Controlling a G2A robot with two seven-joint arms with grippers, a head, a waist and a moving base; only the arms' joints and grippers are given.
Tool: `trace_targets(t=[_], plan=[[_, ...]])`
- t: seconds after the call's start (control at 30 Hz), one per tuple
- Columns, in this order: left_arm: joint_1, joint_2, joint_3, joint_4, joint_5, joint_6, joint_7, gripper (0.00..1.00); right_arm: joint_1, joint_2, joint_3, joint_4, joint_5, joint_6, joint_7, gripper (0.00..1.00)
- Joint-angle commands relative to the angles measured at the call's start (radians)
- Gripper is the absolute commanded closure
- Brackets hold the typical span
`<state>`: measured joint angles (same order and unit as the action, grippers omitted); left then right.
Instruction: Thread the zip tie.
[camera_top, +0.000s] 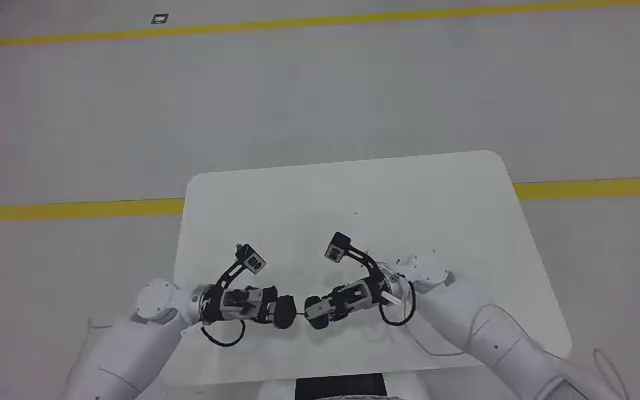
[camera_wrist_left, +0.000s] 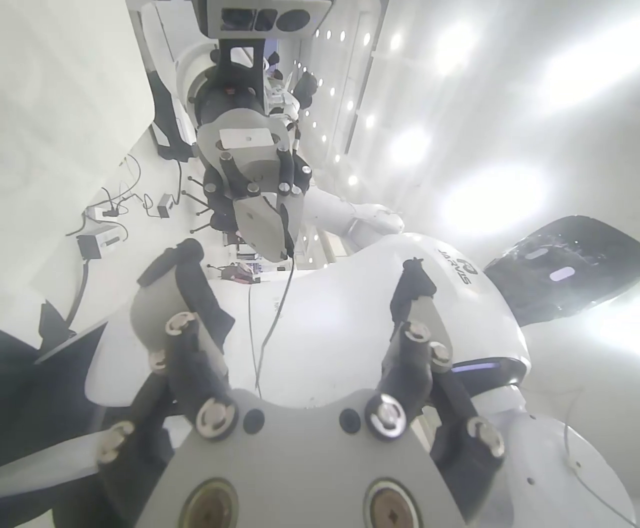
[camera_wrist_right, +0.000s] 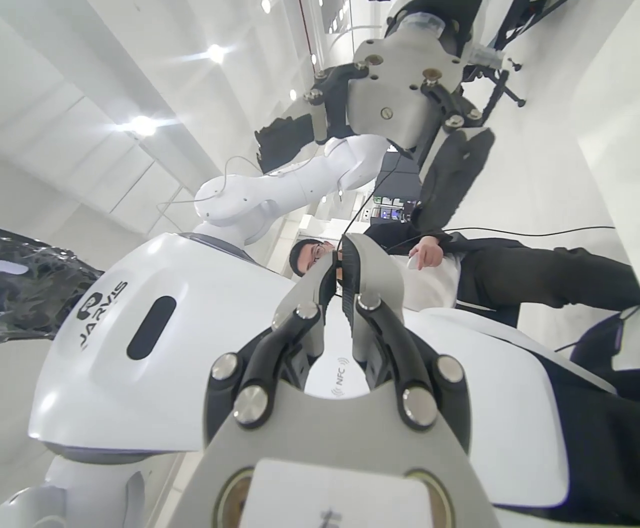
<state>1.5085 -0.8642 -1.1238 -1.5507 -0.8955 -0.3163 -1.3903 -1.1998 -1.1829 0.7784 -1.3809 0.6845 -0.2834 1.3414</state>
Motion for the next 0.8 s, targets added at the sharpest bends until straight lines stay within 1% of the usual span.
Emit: trace_targets(t=[0.0, 0.2, 0.4, 0.53, 0.7, 0.77], plan=[[0.003, 0.002, 0.001, -0.007, 0.004, 0.003, 0.0, 0.55, -0.001, 0.0, 0.0, -0.002, -0.009, 0.005, -0.004, 1.0], [0.004, 0.009, 0.012, -0.017, 0.006, 0.007, 0.0, 0.56, -0.004, 0.0, 0.003, -0.003, -0.016, 0.003, -0.011, 1.0], [-0.001, 0.016, 0.027, -0.019, 0.001, 0.005, 0.0, 0.56, -0.016, 0.0, 0.018, -0.009, 0.006, -0.037, -0.021, 1.0], [-0.003, 0.021, 0.038, -0.024, -0.006, 0.001, 0.0, 0.56, -0.02, 0.0, 0.021, -0.01, 0.009, -0.043, -0.021, 1.0], [-0.007, 0.026, 0.049, -0.024, -0.018, -0.005, 0.0, 0.58, -0.015, -0.002, 0.012, -0.003, -0.004, -0.024, -0.012, 1.0], [-0.01, 0.029, 0.052, -0.024, -0.026, -0.008, 0.0, 0.61, -0.011, -0.003, 0.007, 0.001, -0.015, -0.011, -0.009, 1.0]])
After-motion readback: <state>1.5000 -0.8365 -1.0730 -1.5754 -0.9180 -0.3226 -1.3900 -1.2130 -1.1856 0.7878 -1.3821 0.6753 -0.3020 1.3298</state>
